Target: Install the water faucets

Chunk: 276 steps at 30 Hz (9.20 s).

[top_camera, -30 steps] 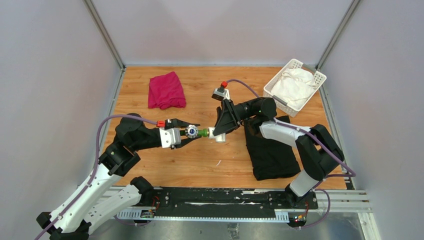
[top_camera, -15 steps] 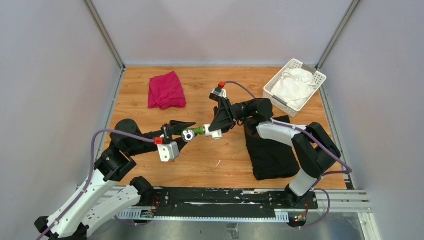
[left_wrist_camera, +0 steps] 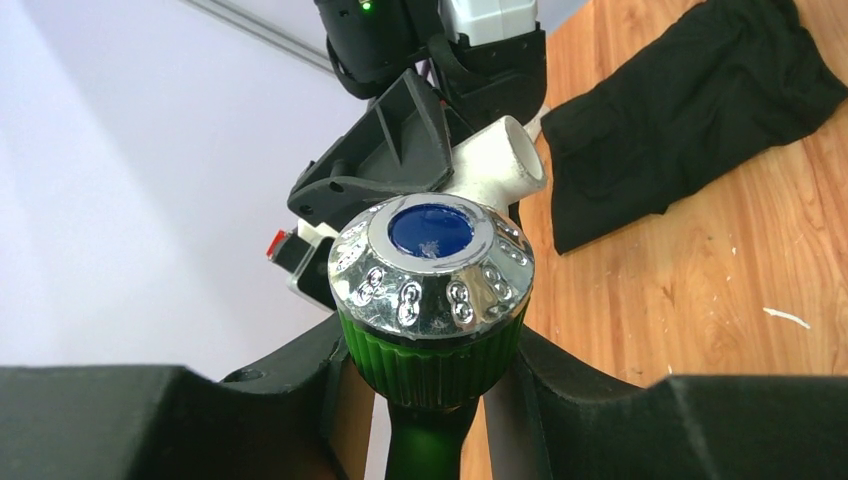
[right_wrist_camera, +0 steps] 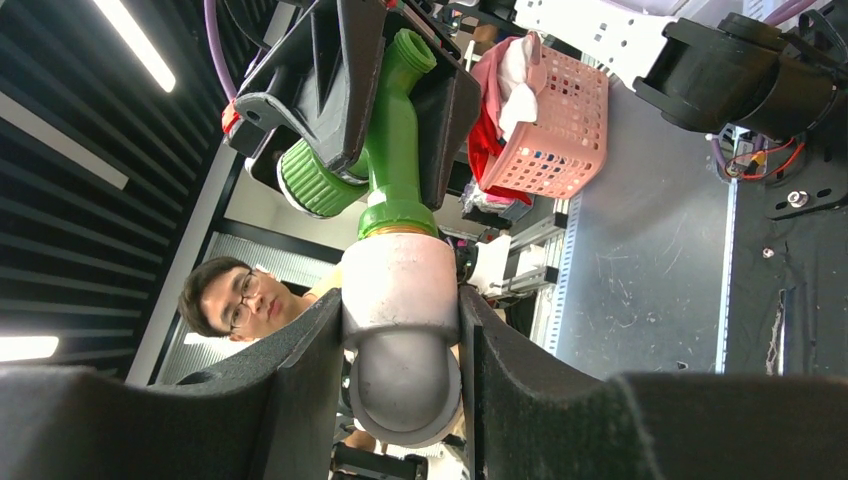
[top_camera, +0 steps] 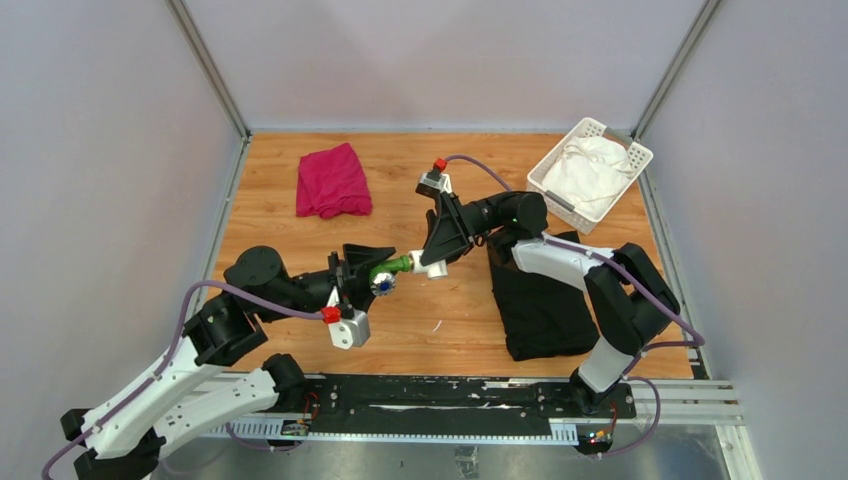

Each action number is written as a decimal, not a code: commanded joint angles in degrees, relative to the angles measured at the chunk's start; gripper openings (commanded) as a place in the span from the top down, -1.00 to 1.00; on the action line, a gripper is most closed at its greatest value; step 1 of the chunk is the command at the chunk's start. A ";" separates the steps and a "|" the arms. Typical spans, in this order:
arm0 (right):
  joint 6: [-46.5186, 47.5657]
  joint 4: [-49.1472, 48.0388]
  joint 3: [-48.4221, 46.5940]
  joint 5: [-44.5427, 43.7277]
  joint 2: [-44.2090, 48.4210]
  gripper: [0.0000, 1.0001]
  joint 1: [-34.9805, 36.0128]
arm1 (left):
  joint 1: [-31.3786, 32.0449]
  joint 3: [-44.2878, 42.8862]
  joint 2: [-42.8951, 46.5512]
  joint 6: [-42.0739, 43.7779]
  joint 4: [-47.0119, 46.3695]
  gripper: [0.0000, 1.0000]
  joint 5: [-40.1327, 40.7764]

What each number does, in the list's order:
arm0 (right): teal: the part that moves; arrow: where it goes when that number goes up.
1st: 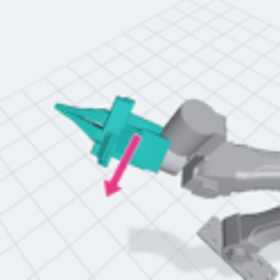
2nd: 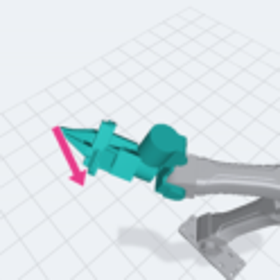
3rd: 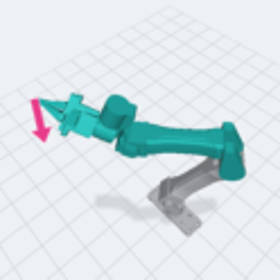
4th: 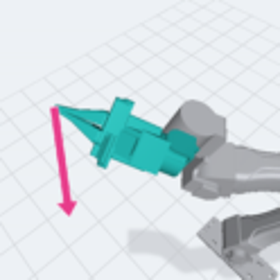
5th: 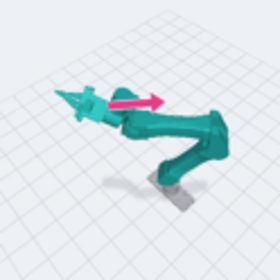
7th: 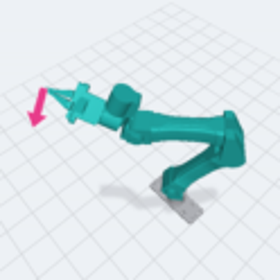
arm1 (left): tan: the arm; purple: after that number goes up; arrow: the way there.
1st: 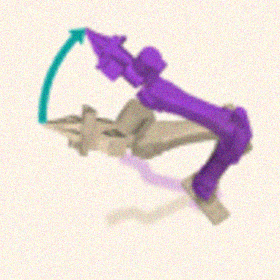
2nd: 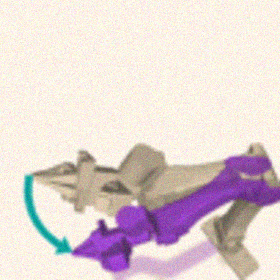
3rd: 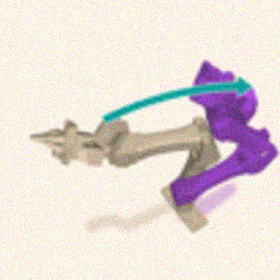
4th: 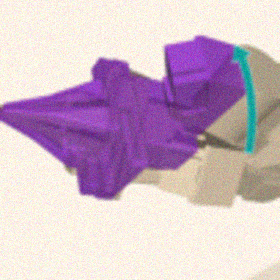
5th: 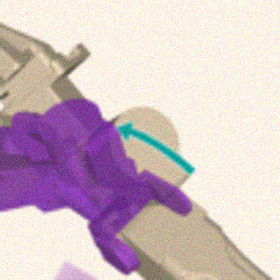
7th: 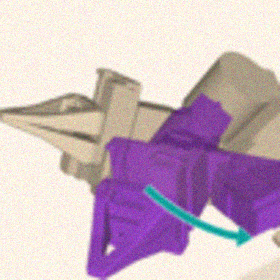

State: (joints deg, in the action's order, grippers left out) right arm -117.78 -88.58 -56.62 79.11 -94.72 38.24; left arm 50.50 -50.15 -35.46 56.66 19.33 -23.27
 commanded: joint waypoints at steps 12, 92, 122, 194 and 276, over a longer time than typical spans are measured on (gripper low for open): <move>-4.74 -2.83 -0.81 -10.52 2.47 1.00 4.82 | 2.12 3.90 -6.58 4.06 6.08 1.00 1.43; -9.23 -2.83 6.09 -9.11 -3.80 1.00 5.19 | 21.12 22.68 -14.54 31.32 -12.69 1.00 40.59; -9.25 -2.83 5.51 -12.67 -5.21 -0.42 5.09 | 22.98 26.39 -11.46 30.85 -18.12 1.00 45.87; 56.19 54.73 10.27 -7.17 22.06 -0.99 -15.94 | 22.98 1.23 9.54 -17.33 3.84 1.00 57.48; 98.60 71.30 -5.47 -14.23 25.29 1.00 8.79 | 22.93 -6.94 -4.18 -39.62 8.88 1.00 40.25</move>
State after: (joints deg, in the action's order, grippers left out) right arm -16.36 -24.64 -59.31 62.08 -68.58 46.00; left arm 73.45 -56.36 -34.48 10.70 31.40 19.64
